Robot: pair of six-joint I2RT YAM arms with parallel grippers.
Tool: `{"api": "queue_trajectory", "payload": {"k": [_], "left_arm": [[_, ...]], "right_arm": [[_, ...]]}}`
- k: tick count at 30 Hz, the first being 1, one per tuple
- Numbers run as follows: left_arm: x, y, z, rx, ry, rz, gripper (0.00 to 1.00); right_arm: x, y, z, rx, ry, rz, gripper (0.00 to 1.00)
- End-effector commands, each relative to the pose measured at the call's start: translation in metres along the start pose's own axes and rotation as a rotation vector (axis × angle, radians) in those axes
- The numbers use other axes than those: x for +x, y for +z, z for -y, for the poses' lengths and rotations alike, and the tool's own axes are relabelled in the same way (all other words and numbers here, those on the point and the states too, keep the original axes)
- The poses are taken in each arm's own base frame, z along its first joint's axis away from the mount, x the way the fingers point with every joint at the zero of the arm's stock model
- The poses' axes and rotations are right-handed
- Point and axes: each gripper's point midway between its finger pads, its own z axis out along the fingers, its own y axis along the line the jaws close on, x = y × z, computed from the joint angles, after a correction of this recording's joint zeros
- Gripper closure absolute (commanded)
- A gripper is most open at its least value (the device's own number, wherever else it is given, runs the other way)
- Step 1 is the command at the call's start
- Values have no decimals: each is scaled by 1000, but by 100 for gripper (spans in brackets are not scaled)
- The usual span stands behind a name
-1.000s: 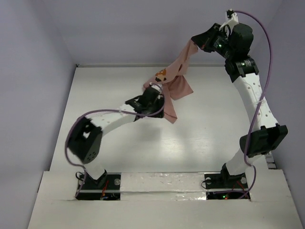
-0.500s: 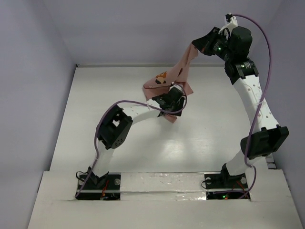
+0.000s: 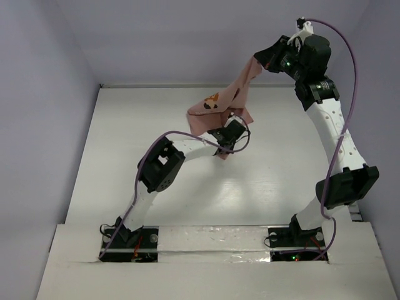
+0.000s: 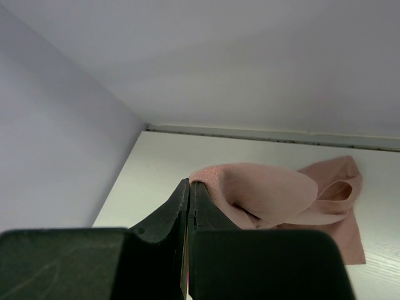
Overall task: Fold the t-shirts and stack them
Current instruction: Flatten the tshirt out
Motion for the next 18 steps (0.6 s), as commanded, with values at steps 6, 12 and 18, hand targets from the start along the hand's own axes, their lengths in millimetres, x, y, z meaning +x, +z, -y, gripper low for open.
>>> {"api": "queue_trajectory", "payload": {"k": [6, 12, 18], "left_arm": [[-139, -231, -110, -98, -161, 433, 100], [-197, -375, -238, -92, -442, 756, 100], [-208, -436, -315, -180, -524, 907, 100]], "right_arm": [[-117, -64, -46, 34, -177, 304, 100], [-164, -117, -72, 85, -293, 436, 100], [-206, -176, -99, 130, -377, 592, 100]]}}
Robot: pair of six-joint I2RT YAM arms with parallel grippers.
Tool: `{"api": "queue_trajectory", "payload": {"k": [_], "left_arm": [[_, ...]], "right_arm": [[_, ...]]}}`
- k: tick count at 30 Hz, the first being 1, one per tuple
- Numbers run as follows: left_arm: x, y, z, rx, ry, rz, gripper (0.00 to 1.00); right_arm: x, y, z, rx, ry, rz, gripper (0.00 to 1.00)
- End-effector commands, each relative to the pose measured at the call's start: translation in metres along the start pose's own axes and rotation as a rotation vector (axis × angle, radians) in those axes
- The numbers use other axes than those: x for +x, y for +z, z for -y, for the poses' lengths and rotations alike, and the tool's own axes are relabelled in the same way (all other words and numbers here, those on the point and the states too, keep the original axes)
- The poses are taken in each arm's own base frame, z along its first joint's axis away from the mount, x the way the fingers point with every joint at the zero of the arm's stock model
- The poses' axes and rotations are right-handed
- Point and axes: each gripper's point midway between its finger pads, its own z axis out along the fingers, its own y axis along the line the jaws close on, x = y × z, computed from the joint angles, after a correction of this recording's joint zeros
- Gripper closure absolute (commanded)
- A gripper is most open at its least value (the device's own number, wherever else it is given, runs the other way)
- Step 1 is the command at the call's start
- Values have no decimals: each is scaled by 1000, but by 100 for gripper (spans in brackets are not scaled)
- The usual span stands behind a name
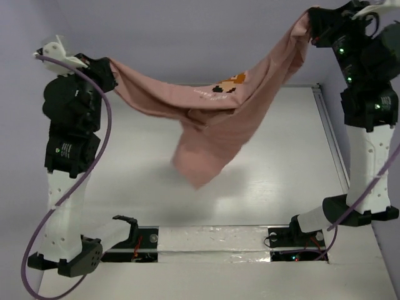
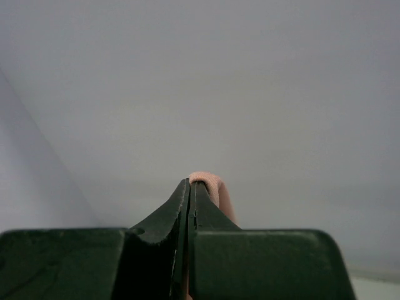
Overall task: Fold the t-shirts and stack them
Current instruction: Flatten the tshirt out
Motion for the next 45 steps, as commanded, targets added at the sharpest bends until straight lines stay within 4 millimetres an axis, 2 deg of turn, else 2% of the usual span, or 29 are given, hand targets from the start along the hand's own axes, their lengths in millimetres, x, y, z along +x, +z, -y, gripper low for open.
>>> {"api": "queue_trajectory", "payload": {"k": [1, 3, 4, 5, 6, 11, 14, 16, 17, 18, 20, 22, 23, 24, 26, 30, 31, 32, 33, 34, 35, 36, 37, 40, 41, 42, 43, 44, 45], "left_arm": [[28, 26, -20, -1, 12, -107, 100], [27, 35, -20, 44, -45, -112, 100], [28, 40, -30, 37, -57, -119, 100], [39, 51, -33, 55, -75, -156, 100], [44, 57, -35, 61, -108, -171, 100], [82, 96, -39, 83, -185, -254, 100], [75, 117, -21, 150, -275, -240, 100], [60, 125, -9, 184, -322, -220, 100], [62, 134, -6, 199, -333, -231, 100], [34, 134, 3, 228, -335, -179, 100], [14, 135, 16, 273, -342, -150, 100], [11, 137, 16, 289, -345, -153, 100], [11, 137, 14, 303, -347, -160, 100], [18, 141, 9, 299, -365, -169, 100], [31, 147, 2, 316, -388, -194, 100], [63, 177, -28, 264, -387, -253, 100], [71, 182, -31, 260, -377, -267, 100], [87, 193, -46, 227, -383, -291, 100], [93, 199, -55, 216, -384, -297, 100], [100, 203, -58, 212, -384, -310, 100], [118, 215, -71, 180, -372, -332, 100], [121, 220, -76, 159, -361, -338, 100], [128, 224, -82, 140, -348, -344, 100], [166, 237, -103, 95, -336, -406, 72], [180, 238, -112, 62, -329, -427, 51], [200, 233, -118, 38, -288, -483, 42], [217, 227, -113, 26, -247, -528, 37], [223, 223, -121, -43, -184, -533, 33], [250, 205, -131, -84, -99, -611, 32]], "right_arm": [[-66, -29, -4, 35, -91, 165, 100], [-70, -26, 4, 78, -115, 183, 100], [-66, -21, 9, 93, -125, 179, 100], [-61, -14, 14, 109, -145, 170, 100], [-42, 2, 23, 128, -150, 132, 100], [4, 43, 41, 134, -127, 60, 100], [7, 63, 42, 114, -94, 64, 100], [-8, 68, 43, 104, -81, 111, 100], [-14, 66, 34, 68, -60, 123, 100], [-19, 64, 31, 57, -57, 136, 100], [-36, 52, 19, 23, -55, 168, 100], [-48, 40, 9, -11, -57, 181, 100], [-36, 40, 9, -19, -44, 146, 100], [-50, 21, -1, -40, -39, 163, 100], [-40, 5, -13, -94, 3, 116, 100], [43, -36, -9, -105, 117, -81, 100], [95, -57, 2, -80, 151, -191, 100], [125, -70, 7, -65, 191, -255, 100], [154, -84, 11, -59, 209, -321, 100], [203, -111, 23, -12, 230, -426, 100], [237, -134, 31, 41, 254, -536, 100], [261, -152, 37, 79, 270, -603, 100], [311, -188, 46, 137, 302, -757, 100], [363, -245, 51, 228, 374, -943, 100], [392, -276, 57, 292, 410, -1048, 100], [402, -289, 59, 323, 425, -1087, 99], [411, -300, 60, 342, 436, -1127, 92], [420, -314, 59, 363, 452, -1189, 82], [425, -318, 61, 387, 456, -1221, 63]]}}
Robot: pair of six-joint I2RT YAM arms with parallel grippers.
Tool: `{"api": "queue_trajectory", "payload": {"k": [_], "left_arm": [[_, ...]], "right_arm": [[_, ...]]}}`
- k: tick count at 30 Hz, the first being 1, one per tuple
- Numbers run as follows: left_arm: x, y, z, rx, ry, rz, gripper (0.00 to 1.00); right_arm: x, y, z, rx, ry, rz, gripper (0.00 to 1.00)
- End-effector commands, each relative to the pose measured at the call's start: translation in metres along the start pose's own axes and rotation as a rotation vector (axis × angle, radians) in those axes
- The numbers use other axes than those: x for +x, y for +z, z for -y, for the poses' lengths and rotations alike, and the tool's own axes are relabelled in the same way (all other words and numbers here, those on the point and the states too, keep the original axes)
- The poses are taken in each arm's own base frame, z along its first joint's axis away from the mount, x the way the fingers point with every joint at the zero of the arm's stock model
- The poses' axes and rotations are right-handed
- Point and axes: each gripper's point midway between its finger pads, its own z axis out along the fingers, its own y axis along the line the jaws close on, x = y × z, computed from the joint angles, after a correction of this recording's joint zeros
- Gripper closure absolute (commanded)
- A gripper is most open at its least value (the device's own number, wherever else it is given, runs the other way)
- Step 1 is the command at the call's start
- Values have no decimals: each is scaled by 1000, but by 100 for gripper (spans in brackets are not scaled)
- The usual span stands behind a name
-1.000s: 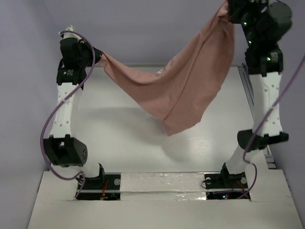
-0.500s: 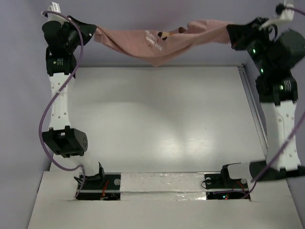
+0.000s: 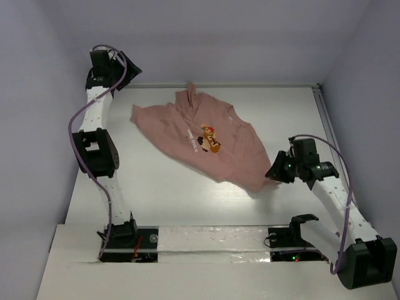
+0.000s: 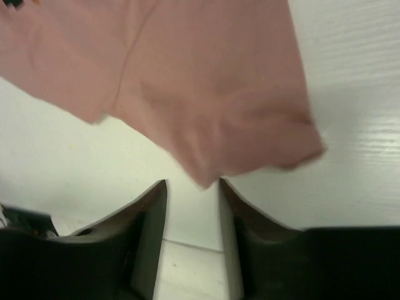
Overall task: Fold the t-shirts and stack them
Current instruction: Flatten the tshirt out
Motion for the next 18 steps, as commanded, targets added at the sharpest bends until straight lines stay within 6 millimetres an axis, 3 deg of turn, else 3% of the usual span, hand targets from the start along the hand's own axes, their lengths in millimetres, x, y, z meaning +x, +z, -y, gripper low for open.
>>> {"api": "queue_trajectory", "payload": {"k": [1, 2, 3, 4, 5, 6, 7, 8, 9, 11, 12, 13, 14, 18], "left_arm": [[22, -39, 15, -130, 258, 12, 32], [35, -46, 10, -164, 284, 4, 33], [70, -48, -18, -232, 294, -56, 34], [87, -55, -27, -258, 298, -69, 34], [88, -75, -25, -267, 303, -37, 34], [124, -81, -52, -322, 299, -101, 35], [134, -89, -66, -364, 283, -107, 35], [139, -103, -67, -365, 268, -97, 35], [166, -109, -89, -396, 248, -143, 35], [186, -113, -97, -384, 214, -166, 32], [196, -113, -111, -401, 195, -184, 32], [201, -110, -114, -388, 174, -200, 31], [213, -105, -120, -373, 132, -242, 31], [211, -81, -133, -342, 89, -237, 31]], "right_arm": [[8, -11, -5, 1, 31, -38, 51], [4, -11, -5, 7, 28, -22, 44], [-6, -12, -7, 12, 17, 1, 31], [-12, -11, -9, 10, 4, 13, 28], [-22, -9, -14, -9, -31, 34, 28], [-28, -6, -16, -10, -40, 39, 28], [-32, 3, -16, -2, -40, 22, 28], [-42, 10, -20, -22, -56, 49, 30], [-46, 17, -20, -23, -56, 54, 40], [-52, 38, -19, -29, -39, 51, 59], [-55, 46, -19, -30, -35, 59, 68], [-67, 53, -17, -18, -34, 104, 68], [-69, 65, -10, 15, -16, 95, 68], [-96, 102, 2, 80, 6, 147, 42]]}}
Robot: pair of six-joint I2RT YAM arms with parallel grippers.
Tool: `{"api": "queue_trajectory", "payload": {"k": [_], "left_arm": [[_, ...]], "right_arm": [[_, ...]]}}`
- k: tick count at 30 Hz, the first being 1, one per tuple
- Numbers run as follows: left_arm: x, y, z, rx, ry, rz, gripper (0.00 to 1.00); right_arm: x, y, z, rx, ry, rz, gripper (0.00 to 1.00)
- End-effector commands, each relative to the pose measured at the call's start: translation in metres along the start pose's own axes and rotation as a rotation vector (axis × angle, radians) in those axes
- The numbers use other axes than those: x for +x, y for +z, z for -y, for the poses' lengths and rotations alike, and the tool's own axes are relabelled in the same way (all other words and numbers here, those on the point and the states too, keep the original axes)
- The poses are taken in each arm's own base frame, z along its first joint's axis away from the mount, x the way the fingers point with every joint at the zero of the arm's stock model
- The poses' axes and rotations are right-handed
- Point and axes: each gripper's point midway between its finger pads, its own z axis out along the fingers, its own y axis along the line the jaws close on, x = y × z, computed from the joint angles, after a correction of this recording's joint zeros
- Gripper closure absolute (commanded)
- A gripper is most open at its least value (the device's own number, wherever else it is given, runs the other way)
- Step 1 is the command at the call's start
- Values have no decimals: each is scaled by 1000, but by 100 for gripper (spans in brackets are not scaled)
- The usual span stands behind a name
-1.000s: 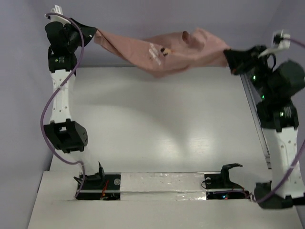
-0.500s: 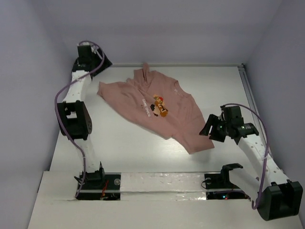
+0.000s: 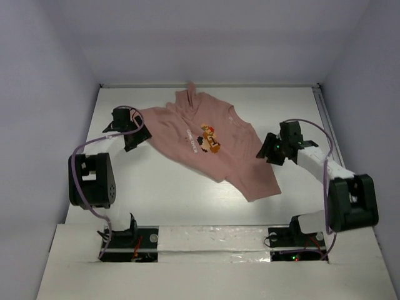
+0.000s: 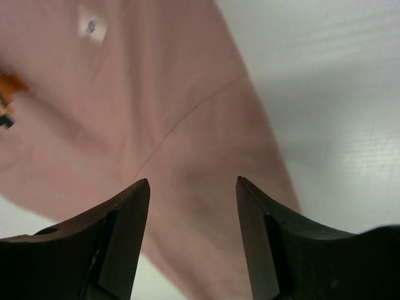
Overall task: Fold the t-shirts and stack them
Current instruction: Flatten the tshirt out
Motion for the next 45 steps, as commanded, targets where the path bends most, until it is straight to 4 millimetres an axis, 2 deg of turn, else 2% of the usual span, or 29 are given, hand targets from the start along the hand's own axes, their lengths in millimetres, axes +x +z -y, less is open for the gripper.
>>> {"api": "queue_trajectory", "payload": {"k": [1, 2, 3, 4, 5, 6, 7, 8, 9, 11, 12, 14, 19, 22, 26, 29, 30, 33, 35, 37, 38, 39, 41, 43, 44, 45], "left_arm": [[-27, 16, 19, 99, -20, 74, 31], [-23, 27, 15, 98, -21, 49, 31], [-30, 30, 18, 102, -16, 56, 31], [-33, 34, 21, 109, -18, 58, 31], [-31, 44, 23, 125, -21, 46, 31], [-41, 47, 28, 137, -23, 65, 31], [-44, 51, 30, 137, -37, 66, 32], [-39, 60, 29, 135, -47, 46, 33], [-49, 63, 35, 152, -52, 65, 34], [-51, 73, 38, 159, -73, 56, 40], [-60, 73, 43, 171, -77, 72, 41], [-63, 74, 48, 186, -87, 74, 46], [-72, 67, 61, 221, -79, 93, 57], [-78, 61, 67, 243, -78, 105, 76], [-86, 47, 79, 274, -64, 126, 92], [-96, 34, 87, 297, -61, 148, 99], [-101, 29, 90, 305, -62, 157, 99], [-109, 14, 105, 323, -46, 188, 100], [-119, 10, 105, 307, -48, 223, 100], [-131, 7, 107, 296, -51, 248, 100], [-136, 13, 101, 277, -64, 249, 100], [-149, 7, 112, 305, -71, 258, 100], [-166, 8, 114, 316, -86, 279, 100], [-185, -2, 123, 324, -89, 310, 100], [-188, 6, 123, 313, -93, 309, 100], [-206, 0, 125, 310, -97, 333, 100]], "right_arm": [[-58, 30, -9, 16, -1, 174, 35], [-64, 38, -3, 57, 8, 185, 32], [-67, 52, 1, 88, 11, 163, 31], [-67, 57, 5, 111, 25, 153, 30], [-62, 57, 10, 139, 41, 129, 30], [-64, 55, 14, 167, 60, 147, 30], [-57, 51, 19, 175, 72, 150, 30], [-55, 48, 25, 197, 87, 166, 30], [-51, 45, 29, 213, 89, 166, 30], [-36, 42, 39, 240, 97, 139, 30], [-30, 42, 40, 238, 104, 120, 30], [-12, 39, 45, 251, 133, 66, 30], [15, 15, 53, 278, 161, 24, 30], [37, 2, 63, 331, 189, -43, 28], [62, 4, 69, 341, 234, -119, 35], [83, 10, 81, 373, 266, -162, 37], [85, 8, 83, 387, 270, -167, 38], [63, -11, 82, 412, 240, -78, 35], [43, -22, 80, 418, 200, -3, 34], [40, -19, 82, 439, 183, -15, 35], [42, -14, 82, 445, 189, -38, 36], [51, -3, 81, 439, 210, -93, 37], [55, 12, 74, 384, 239, -109, 37], [65, 24, 75, 356, 243, -143, 38], [64, 33, 62, 287, 253, -159, 40], [66, 38, 58, 256, 245, -176, 46]]}}
